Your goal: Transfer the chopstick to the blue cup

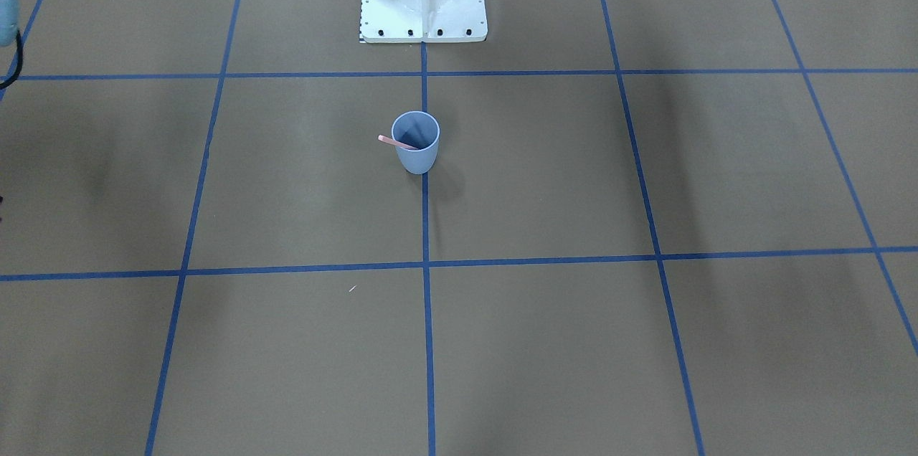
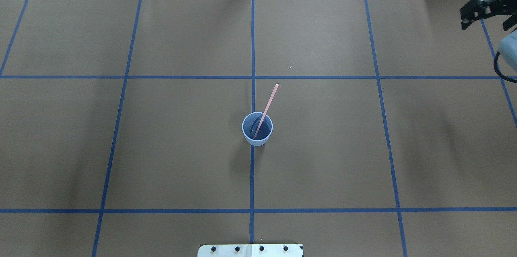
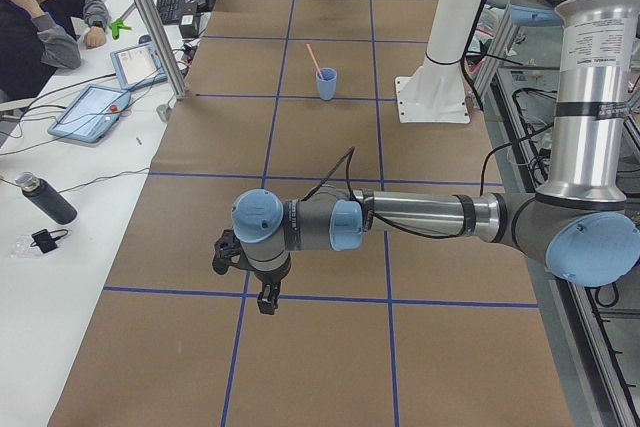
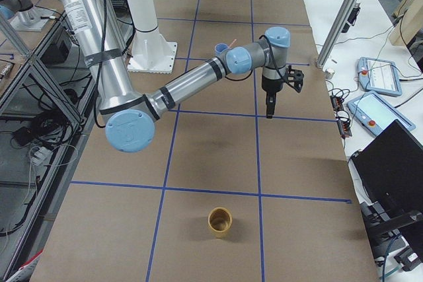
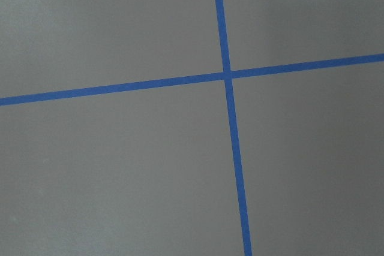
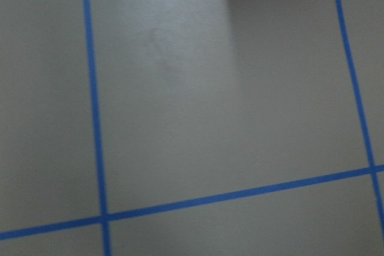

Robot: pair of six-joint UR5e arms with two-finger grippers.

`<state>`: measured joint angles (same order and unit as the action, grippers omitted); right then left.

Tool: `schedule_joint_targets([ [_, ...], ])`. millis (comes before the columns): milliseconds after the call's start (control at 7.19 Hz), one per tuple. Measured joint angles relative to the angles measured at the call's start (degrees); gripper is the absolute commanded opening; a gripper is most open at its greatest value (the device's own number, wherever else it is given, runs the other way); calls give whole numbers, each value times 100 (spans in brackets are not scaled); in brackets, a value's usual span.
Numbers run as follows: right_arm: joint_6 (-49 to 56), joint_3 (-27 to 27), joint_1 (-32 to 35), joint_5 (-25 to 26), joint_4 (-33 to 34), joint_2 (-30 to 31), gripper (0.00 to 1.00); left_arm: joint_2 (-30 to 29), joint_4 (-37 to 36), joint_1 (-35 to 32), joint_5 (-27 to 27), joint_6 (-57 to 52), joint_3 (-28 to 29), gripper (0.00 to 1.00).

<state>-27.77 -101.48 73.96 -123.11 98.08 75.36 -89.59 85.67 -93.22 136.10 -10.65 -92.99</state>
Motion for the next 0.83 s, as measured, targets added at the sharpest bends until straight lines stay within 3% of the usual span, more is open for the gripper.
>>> schedule_joint_targets([
  [417,1822,327,976,-540,-1071,1492,100,81,31,-4,-148,13,-160,99],
  [834,2680,265,1823,-834,-1183,2189,100,140,45,4,-202,-16,-286,99],
])
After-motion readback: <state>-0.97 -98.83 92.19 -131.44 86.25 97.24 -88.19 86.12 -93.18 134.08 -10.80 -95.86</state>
